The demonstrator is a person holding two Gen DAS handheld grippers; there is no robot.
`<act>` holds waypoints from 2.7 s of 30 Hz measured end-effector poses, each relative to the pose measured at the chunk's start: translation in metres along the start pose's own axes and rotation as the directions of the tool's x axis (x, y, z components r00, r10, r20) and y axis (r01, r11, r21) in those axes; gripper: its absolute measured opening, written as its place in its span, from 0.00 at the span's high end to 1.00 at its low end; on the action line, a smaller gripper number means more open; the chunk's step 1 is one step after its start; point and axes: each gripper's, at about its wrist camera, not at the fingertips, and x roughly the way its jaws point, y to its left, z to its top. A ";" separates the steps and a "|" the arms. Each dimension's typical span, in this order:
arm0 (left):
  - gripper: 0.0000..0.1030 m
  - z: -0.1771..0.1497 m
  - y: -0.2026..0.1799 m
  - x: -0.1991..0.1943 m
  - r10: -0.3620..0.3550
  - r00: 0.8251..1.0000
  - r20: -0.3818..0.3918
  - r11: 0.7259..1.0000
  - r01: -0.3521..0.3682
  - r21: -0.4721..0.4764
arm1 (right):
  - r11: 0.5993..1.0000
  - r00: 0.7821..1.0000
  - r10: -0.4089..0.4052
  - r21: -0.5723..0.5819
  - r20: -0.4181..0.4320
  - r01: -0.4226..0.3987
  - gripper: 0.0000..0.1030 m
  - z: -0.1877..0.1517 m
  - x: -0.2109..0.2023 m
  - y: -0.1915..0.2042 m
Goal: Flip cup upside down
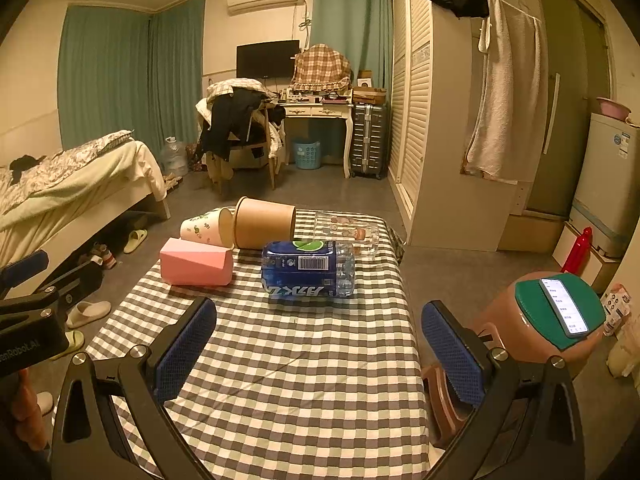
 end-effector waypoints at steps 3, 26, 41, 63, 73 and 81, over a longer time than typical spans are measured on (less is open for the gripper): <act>0.00 0.000 0.000 0.000 0.001 1.000 0.001 1.000 -0.001 0.001 | 1.000 1.000 0.001 0.000 -0.001 -0.001 0.00 0.000 0.000 0.001; 0.00 -0.001 -0.001 -0.001 0.002 1.000 -0.001 1.000 -0.002 0.003 | 1.000 1.000 0.006 -0.002 -0.005 -0.006 0.00 -0.001 0.000 0.003; 0.00 -0.002 0.000 -0.001 0.005 1.000 -0.003 1.000 -0.005 0.004 | 1.000 1.000 0.010 -0.006 -0.010 -0.010 0.00 -0.003 0.001 0.005; 0.00 0.005 0.051 0.009 0.106 0.994 -0.039 0.993 -0.108 -0.058 | 0.980 0.999 0.051 -0.194 0.001 -0.050 0.00 0.031 0.013 0.027; 0.00 0.009 0.099 0.044 0.205 0.974 -0.095 0.970 -0.215 -0.114 | 0.742 0.924 0.266 -0.553 -0.276 -0.379 0.00 0.080 0.114 0.105; 0.00 0.001 0.133 0.087 0.246 0.954 -0.174 0.951 -0.272 -0.145 | 0.519 0.870 0.188 -0.706 -0.455 -0.482 0.02 0.057 0.196 0.166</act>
